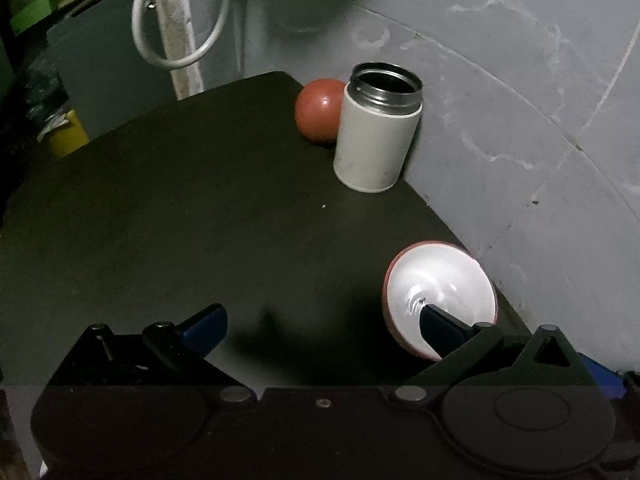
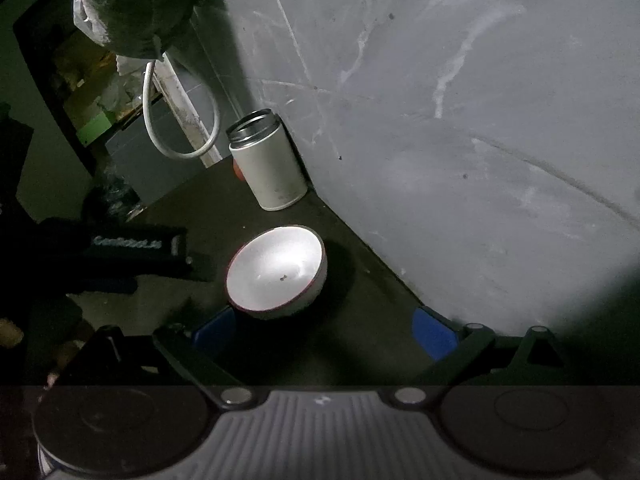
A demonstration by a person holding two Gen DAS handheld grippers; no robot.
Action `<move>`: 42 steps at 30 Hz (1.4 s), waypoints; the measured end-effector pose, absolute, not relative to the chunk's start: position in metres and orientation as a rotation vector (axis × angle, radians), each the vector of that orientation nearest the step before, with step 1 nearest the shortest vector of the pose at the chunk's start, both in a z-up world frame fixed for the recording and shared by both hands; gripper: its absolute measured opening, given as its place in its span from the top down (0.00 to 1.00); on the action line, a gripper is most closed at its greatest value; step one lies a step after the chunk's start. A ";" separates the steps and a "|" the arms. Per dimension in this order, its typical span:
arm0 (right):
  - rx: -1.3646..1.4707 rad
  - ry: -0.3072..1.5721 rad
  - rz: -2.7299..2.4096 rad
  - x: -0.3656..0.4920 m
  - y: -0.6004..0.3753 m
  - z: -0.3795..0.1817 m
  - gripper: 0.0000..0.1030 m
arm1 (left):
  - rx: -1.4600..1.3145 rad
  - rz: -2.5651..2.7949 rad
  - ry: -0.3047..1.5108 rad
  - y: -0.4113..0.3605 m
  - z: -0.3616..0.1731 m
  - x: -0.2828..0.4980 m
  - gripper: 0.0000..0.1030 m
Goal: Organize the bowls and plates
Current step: 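Move the left gripper to the other white bowl and grasp its rim, then lift the second white bowl with the left gripper toward the nested bowls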
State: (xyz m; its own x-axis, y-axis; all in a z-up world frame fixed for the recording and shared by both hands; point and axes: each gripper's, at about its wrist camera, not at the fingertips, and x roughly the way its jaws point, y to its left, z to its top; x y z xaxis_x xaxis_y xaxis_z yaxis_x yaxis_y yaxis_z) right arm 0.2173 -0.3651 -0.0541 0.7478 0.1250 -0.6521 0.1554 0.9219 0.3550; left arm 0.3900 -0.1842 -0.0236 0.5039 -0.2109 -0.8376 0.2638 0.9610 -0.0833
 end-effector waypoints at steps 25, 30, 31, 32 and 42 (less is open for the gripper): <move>0.475 0.765 -0.044 0.270 -0.351 -0.076 0.35 | 0.065 -0.339 1.089 -0.199 -0.050 0.426 0.07; 0.479 0.774 -0.044 0.274 -0.349 -0.079 0.46 | 0.038 -0.357 1.107 -0.199 -0.053 0.426 0.20; 0.479 0.775 -0.046 0.275 -0.349 -0.079 0.47 | 0.035 -0.361 1.109 -0.200 -0.054 0.426 0.21; 0.478 0.775 -0.048 0.275 -0.349 -0.080 0.47 | 0.034 -0.366 1.110 -0.201 -0.054 0.425 0.23; 0.486 0.802 -0.054 0.284 -0.349 -0.087 0.62 | 0.014 -0.415 1.123 -0.212 -0.062 0.417 0.47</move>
